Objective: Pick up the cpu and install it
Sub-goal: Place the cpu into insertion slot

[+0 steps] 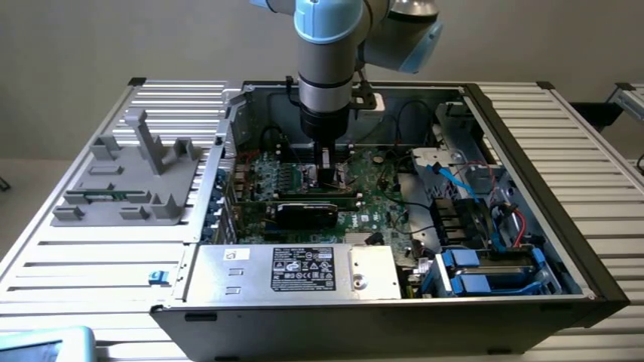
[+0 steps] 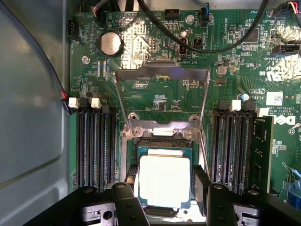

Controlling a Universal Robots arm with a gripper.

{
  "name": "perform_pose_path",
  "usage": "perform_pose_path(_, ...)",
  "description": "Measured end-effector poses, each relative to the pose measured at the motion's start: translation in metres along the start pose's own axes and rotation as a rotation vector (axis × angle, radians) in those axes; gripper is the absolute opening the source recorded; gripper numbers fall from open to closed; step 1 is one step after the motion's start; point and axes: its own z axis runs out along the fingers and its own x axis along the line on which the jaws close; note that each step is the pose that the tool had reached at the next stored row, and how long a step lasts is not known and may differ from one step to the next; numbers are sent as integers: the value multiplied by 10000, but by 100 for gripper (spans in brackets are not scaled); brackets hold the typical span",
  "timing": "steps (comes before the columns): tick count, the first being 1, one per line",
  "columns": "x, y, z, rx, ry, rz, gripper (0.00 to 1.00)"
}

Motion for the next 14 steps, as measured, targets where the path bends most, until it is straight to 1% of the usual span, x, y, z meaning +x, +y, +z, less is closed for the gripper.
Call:
perform_pose_path(6, -2, 4, 0, -2, 1, 18, 55)
perform_pose_path(14, -2, 13, 5, -12, 23, 112, 55)
